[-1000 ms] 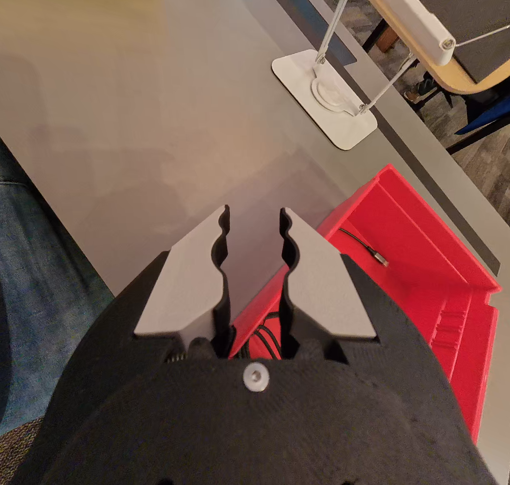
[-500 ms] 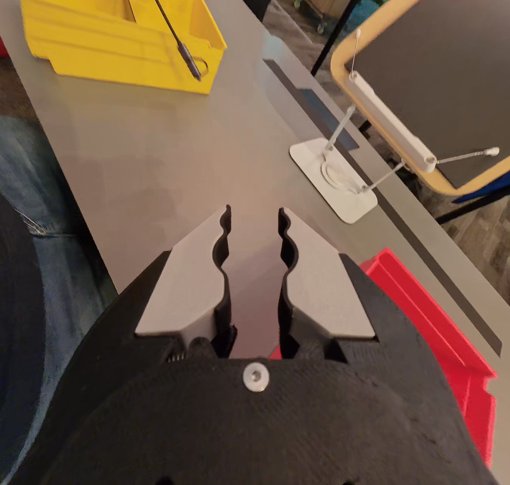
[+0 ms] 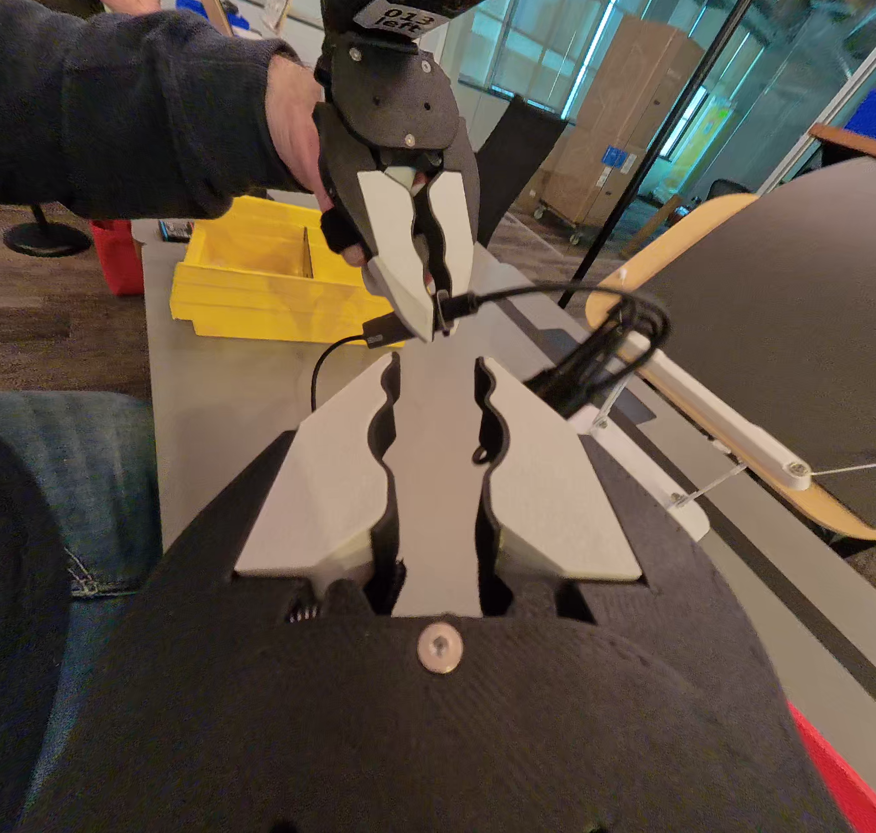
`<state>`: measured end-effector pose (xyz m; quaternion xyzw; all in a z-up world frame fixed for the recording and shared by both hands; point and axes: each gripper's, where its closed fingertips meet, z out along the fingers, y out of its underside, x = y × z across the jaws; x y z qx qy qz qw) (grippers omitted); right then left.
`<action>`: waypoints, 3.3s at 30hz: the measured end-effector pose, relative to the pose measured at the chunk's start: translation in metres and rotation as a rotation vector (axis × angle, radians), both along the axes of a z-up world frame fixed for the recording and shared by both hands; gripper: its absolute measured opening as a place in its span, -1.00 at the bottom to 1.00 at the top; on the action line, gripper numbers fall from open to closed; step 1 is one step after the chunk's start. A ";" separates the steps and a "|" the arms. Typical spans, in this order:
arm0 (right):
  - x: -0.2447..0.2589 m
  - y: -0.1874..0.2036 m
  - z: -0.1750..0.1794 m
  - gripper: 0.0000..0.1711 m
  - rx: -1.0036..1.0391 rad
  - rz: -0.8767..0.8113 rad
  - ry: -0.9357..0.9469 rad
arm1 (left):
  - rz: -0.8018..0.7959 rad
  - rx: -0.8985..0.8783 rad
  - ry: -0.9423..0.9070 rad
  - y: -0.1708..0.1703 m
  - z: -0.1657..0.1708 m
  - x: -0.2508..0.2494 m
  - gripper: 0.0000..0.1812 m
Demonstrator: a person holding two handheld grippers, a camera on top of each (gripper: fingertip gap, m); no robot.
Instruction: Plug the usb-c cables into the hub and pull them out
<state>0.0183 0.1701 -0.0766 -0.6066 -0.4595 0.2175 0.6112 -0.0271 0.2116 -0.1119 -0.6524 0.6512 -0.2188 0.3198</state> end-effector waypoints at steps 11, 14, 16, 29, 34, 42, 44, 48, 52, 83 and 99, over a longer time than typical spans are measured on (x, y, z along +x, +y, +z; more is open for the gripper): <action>-0.002 0.035 -0.051 -0.78 -0.275 -0.019 0.091 | -0.029 0.184 0.096 -0.001 -0.052 0.033 -0.89; -0.002 0.042 -0.063 -0.70 -0.365 -0.045 0.104 | -0.015 0.242 0.098 0.000 -0.056 0.035 -0.90; 0.000 0.048 -0.071 -0.67 -0.429 -0.081 0.115 | 0.009 0.313 0.118 0.004 -0.057 0.036 -0.90; -0.011 0.051 -0.075 -0.87 -0.621 -0.061 0.305 | 0.168 0.915 0.290 0.028 -0.052 0.033 -0.90; -0.014 0.050 -0.071 -0.89 -0.529 -0.033 0.333 | 0.195 0.965 0.257 0.028 -0.048 0.031 -0.90; -0.011 0.047 -0.068 -0.89 -0.432 0.034 0.362 | 0.128 0.805 0.244 0.019 -0.058 0.015 -0.33; -0.012 0.042 -0.069 -0.89 -0.412 0.076 0.348 | 0.139 0.721 0.192 0.015 -0.053 0.007 -0.27; -0.015 0.036 -0.072 -0.88 -0.388 0.123 0.340 | 0.121 0.446 -0.032 -0.001 -0.028 0.000 -0.23; -0.022 0.024 -0.068 -0.89 -0.344 0.212 0.323 | 0.052 0.224 -0.153 -0.013 -0.020 -0.006 -0.25; -0.036 -0.010 -0.063 -0.89 -0.220 0.402 0.275 | -0.266 -0.034 0.086 -0.053 -0.069 0.020 -0.49; -0.038 -0.008 -0.063 -0.88 -0.187 0.356 0.248 | -0.270 -0.054 0.194 -0.052 -0.082 0.020 -0.72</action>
